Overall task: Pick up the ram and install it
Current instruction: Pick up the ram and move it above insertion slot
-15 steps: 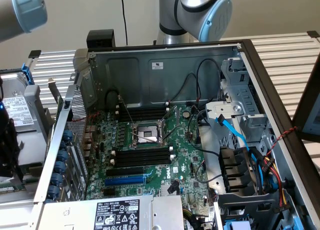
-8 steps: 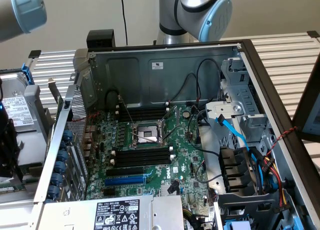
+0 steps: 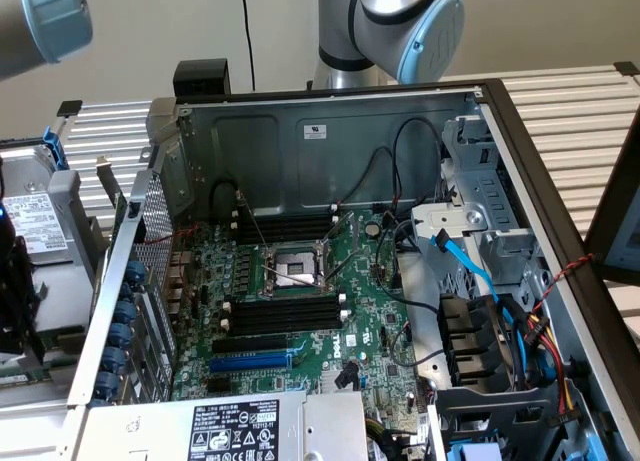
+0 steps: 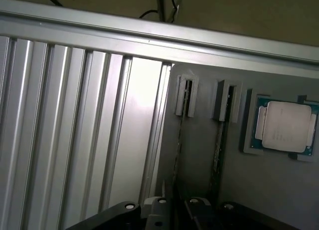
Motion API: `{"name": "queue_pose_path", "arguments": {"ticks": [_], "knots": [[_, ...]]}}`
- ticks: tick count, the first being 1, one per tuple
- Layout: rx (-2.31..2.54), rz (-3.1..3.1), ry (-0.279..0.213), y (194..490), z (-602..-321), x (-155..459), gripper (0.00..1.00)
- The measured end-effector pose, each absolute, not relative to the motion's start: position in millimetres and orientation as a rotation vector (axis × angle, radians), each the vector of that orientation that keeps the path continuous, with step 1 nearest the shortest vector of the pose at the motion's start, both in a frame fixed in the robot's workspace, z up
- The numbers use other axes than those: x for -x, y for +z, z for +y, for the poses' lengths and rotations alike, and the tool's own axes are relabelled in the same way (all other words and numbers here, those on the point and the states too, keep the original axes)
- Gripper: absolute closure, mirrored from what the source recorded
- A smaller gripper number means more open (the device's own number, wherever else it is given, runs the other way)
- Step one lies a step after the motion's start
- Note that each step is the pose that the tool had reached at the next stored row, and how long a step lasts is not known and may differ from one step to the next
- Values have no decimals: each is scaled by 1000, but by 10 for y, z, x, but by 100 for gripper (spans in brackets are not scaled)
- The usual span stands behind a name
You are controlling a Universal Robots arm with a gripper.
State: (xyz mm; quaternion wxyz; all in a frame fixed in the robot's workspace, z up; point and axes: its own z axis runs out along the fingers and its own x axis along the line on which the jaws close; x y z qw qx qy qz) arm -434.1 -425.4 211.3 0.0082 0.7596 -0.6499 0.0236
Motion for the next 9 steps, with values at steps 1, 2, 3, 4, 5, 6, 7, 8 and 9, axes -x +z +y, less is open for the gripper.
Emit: {"name": "queue_pose_path", "arguments": {"ticks": [1, 2, 3, 4, 5, 6, 7, 8, 9], "knots": [[-2374, -2031, 74, 2113, -4254, 4341, 82], [-2374, -2031, 74, 2115, -4255, 4343, 82], [-2373, -2031, 74, 2115, -4255, 4346, 82], [-2373, -2031, 74, 2116, -4254, 4349, 82], [-2373, -2031, 74, 2116, -4254, 4350, 82], [-2373, -2031, 75, 2116, -4254, 4351, 82], [-2372, -2030, 75, 2116, -4255, 4351, 82], [-2371, -2030, 77, 2115, -4254, 4351, 82], [-2370, -2028, 79, 2114, -4254, 4352, 82]]}}
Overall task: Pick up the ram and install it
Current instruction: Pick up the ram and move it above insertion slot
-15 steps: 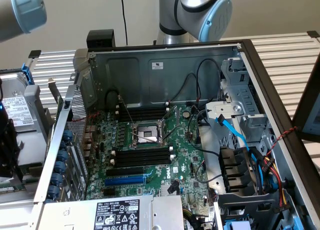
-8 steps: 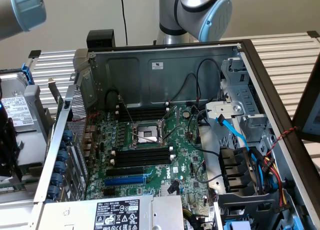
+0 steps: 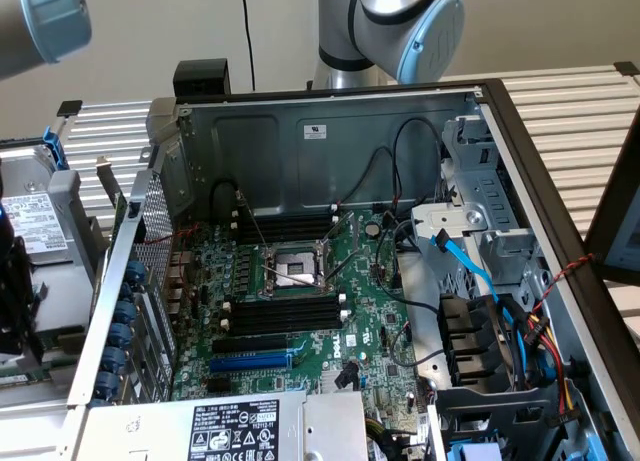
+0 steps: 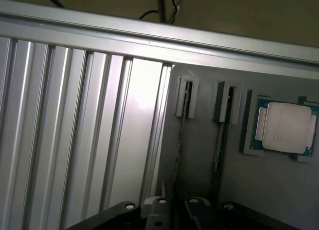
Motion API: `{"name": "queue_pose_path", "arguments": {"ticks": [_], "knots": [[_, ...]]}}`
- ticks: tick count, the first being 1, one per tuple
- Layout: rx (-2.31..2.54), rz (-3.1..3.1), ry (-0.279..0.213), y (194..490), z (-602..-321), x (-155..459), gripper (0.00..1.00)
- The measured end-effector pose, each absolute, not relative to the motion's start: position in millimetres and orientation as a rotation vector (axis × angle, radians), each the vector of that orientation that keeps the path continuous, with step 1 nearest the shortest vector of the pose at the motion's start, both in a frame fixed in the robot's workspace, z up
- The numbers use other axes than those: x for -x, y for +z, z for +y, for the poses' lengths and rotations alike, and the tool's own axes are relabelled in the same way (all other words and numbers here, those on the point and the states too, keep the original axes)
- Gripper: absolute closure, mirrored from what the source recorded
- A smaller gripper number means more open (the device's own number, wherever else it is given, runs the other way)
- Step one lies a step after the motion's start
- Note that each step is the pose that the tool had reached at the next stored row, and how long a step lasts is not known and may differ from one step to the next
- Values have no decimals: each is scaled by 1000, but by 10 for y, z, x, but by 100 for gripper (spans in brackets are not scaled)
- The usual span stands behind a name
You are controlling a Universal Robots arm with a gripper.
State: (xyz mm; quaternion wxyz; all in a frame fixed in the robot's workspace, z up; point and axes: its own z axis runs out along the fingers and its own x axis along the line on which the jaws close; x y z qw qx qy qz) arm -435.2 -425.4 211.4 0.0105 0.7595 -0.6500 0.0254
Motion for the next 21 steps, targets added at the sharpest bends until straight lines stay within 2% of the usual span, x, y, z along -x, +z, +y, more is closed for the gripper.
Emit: {"name": "queue_pose_path", "arguments": {"ticks": [21], "knots": [[-2335, -2059, 83, 2148, -4281, 4352, 82]]}}
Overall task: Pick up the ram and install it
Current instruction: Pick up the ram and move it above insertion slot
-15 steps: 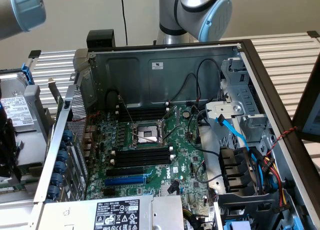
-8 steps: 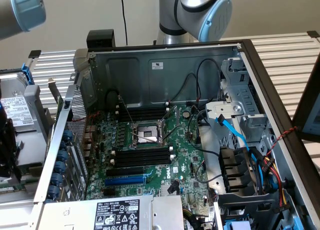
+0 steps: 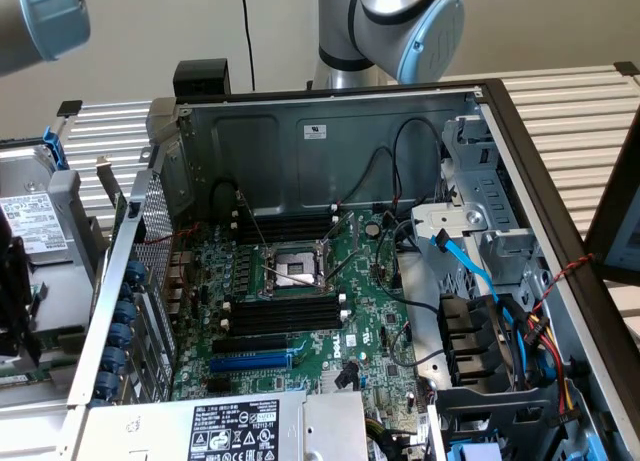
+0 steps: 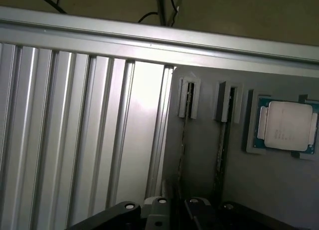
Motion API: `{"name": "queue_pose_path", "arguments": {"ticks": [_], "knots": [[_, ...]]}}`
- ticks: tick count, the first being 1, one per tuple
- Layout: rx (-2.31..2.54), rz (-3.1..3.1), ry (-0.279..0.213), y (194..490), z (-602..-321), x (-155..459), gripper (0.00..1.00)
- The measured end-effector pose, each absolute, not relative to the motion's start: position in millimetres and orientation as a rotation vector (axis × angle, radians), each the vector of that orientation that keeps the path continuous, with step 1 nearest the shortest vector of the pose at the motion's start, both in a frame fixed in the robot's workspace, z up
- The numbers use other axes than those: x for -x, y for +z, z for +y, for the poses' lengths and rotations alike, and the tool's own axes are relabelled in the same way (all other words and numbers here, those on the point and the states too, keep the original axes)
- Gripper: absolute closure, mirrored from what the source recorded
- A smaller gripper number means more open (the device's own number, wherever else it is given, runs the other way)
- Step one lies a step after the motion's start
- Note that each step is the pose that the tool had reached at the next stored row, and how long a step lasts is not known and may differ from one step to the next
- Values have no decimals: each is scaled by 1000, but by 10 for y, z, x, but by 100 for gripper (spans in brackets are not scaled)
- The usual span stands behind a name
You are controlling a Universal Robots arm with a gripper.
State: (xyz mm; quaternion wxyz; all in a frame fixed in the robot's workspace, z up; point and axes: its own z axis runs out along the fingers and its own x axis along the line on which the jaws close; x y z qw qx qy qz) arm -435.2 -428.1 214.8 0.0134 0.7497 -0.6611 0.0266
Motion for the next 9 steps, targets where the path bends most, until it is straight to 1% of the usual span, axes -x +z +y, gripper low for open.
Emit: {"name": "queue_pose_path", "arguments": {"ticks": [9], "knots": [[-2333, -2076, 79, 2135, -4285, 4351, 82]]}}
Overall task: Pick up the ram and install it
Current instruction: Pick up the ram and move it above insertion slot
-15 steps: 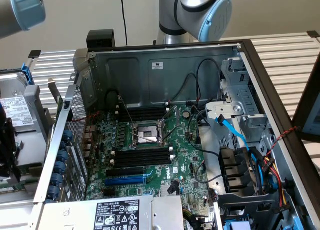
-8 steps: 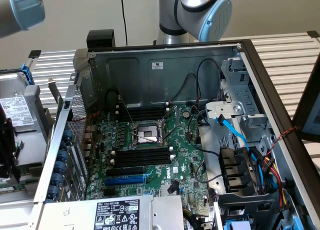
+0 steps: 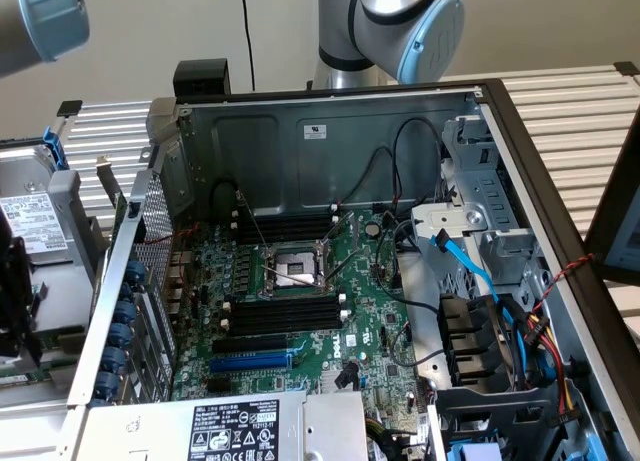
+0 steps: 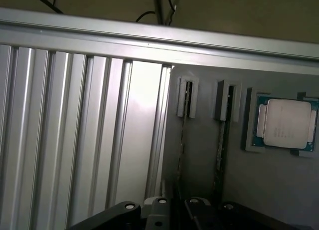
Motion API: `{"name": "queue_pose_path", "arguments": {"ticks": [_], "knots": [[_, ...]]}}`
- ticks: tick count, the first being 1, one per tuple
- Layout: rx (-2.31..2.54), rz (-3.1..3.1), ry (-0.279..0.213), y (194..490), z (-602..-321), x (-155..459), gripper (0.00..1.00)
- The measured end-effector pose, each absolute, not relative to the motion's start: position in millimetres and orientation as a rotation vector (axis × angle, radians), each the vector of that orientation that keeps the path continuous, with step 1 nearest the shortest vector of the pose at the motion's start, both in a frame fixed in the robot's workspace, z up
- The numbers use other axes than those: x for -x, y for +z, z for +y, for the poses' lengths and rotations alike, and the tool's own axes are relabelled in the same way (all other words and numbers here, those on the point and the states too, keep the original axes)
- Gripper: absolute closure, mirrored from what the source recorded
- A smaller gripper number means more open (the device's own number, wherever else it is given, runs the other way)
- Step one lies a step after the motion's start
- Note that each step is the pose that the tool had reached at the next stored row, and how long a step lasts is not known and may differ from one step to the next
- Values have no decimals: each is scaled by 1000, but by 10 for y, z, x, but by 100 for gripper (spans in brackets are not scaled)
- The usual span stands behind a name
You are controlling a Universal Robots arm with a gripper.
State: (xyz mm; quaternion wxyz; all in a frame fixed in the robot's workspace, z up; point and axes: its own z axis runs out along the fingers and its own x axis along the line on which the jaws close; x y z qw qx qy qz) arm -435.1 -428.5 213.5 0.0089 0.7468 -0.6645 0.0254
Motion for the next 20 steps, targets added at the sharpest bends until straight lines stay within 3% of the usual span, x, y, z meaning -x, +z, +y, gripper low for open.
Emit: {"name": "queue_pose_path", "arguments": {"ticks": [20], "knots": [[-2335, -2093, 81, 2088, -4290, 4352, 82]]}}
